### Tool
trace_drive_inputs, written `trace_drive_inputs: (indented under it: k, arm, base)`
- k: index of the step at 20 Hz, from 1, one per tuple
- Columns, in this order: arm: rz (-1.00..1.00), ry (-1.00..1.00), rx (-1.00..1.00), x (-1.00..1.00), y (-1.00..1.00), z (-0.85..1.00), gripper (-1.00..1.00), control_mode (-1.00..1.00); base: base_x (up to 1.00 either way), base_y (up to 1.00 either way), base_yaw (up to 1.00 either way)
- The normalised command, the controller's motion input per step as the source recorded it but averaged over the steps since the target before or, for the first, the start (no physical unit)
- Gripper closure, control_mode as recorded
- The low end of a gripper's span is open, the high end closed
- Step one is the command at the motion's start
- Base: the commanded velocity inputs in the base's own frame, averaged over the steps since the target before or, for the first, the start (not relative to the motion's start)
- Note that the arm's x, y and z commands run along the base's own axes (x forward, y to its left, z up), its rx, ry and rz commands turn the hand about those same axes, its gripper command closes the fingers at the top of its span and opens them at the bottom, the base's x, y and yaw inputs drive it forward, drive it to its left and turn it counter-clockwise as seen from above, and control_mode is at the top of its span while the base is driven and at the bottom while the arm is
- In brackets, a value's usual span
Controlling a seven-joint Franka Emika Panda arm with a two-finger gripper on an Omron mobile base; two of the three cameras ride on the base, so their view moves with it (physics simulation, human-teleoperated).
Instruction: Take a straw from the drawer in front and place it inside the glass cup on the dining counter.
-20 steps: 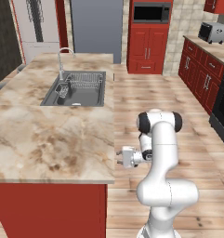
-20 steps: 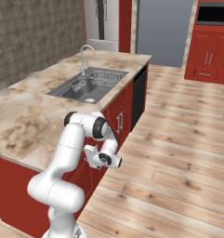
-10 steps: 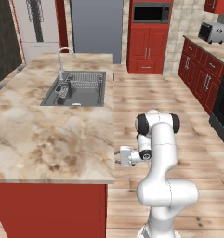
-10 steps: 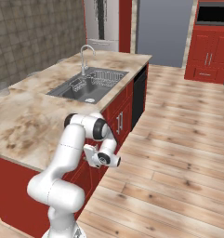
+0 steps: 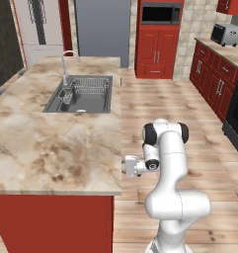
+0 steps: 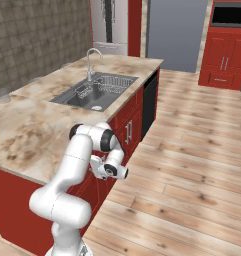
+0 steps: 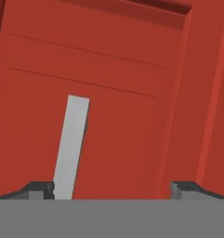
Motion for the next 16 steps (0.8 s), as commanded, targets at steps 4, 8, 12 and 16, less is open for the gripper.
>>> trace_drive_inputs:
  k: [4,8,12,16]
  arm:
    - [0.0,0.0,0.0,0.11,0.09,-0.08,-1.0,-1.0]
    - [0.0,-0.01,0.0,0.11,0.09,-0.08,-1.0,-1.0]
    - [0.0,-0.01,0.0,0.09,0.1,-0.08,-1.0,-1.0]
    - [0.0,-0.02,0.0,0.08,0.11,-0.06,-1.0,-1.0]
  base:
    - [0.0,0.0,0.0]
    - [0.0,0.0,0.0]
    - [0.0,0.0,0.0]
    - [0.0,0.0,0.0]
